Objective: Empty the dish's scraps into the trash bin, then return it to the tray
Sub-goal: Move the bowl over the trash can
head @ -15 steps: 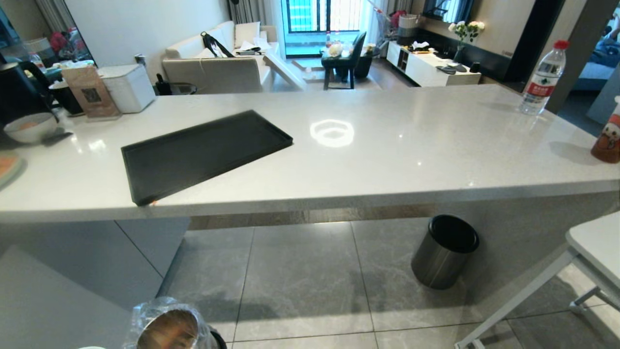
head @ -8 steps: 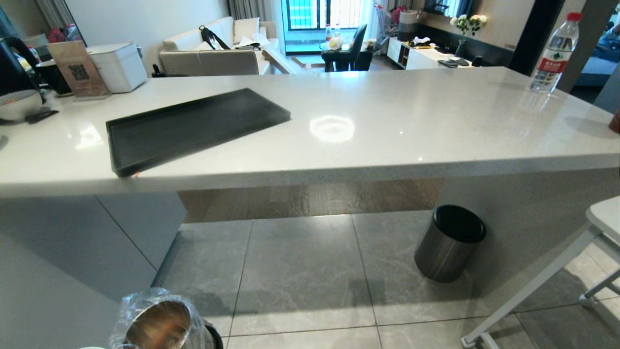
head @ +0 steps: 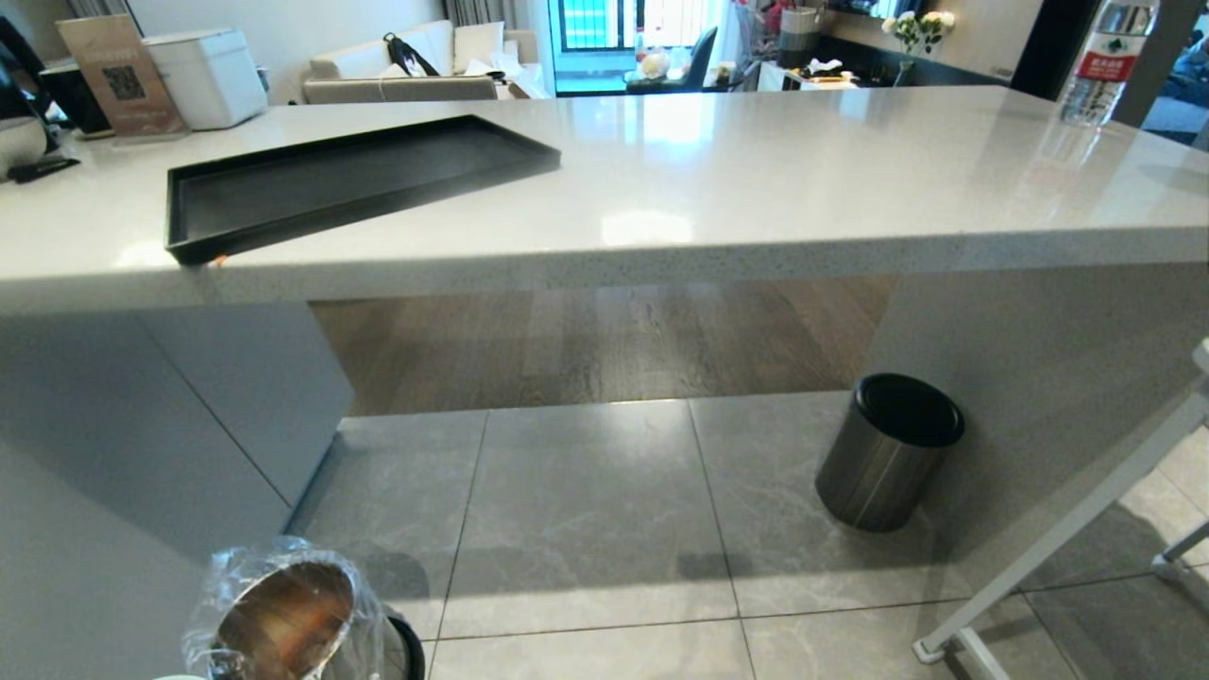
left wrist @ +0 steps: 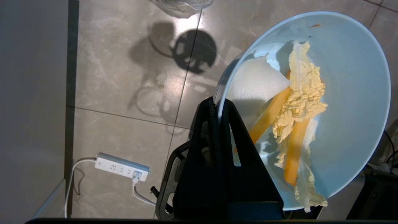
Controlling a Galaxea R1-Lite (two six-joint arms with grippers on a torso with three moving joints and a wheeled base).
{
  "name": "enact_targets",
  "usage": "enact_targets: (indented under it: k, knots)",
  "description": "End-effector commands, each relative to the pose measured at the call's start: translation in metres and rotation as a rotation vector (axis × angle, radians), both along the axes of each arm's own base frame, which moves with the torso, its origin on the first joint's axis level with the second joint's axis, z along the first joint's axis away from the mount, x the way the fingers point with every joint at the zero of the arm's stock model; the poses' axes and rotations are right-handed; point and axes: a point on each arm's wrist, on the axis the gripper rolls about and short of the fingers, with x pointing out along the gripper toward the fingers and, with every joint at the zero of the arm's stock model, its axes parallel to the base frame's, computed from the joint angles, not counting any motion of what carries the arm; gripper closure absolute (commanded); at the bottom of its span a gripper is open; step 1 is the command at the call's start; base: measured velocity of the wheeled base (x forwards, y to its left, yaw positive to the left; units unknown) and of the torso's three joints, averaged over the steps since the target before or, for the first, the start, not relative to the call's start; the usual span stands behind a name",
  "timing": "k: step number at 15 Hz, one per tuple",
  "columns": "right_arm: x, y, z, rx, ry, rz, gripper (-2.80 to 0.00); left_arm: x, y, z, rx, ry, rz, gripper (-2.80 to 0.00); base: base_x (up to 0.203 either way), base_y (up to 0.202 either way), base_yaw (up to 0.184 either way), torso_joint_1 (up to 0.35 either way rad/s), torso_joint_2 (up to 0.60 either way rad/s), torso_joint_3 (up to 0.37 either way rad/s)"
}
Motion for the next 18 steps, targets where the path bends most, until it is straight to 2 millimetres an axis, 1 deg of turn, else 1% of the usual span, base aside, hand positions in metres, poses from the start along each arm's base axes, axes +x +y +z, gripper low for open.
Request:
enact_targets:
  k: [1,8,12,18]
  knots:
    - [0.0001,0.0000,0.0003,0.000,-0.001,0.000,0.00,-0.0002,-0.0002,-0.0001,-0.002,0.000,-0.003,0.00,0.000,0.000,0.000,0.002,0.14,0.181]
    - [0.0001,0.0000,0.0003,0.000,-0.001,0.000,0.00,-0.0002,0.0001,0.0002,0.000,0.001,-0.001,0.00,0.000,0.000,0.000,0.000,0.00,0.000]
    - [0.0001,0.0000,0.0003,-0.001,-0.002,0.000,0.00,-0.0008,-0.0005,0.0003,0.002,-0.002,0.000,0.00,0.000,0.000,0.000,0.019,0.09,0.091]
    - [0.0000,0.0000,0.0003,0.000,-0.002,0.000,0.00,-0.0005,-0.0008,-0.0001,0.000,0.000,-0.006,0.00,0.000,0.000,0.000,0.000,0.00,0.006]
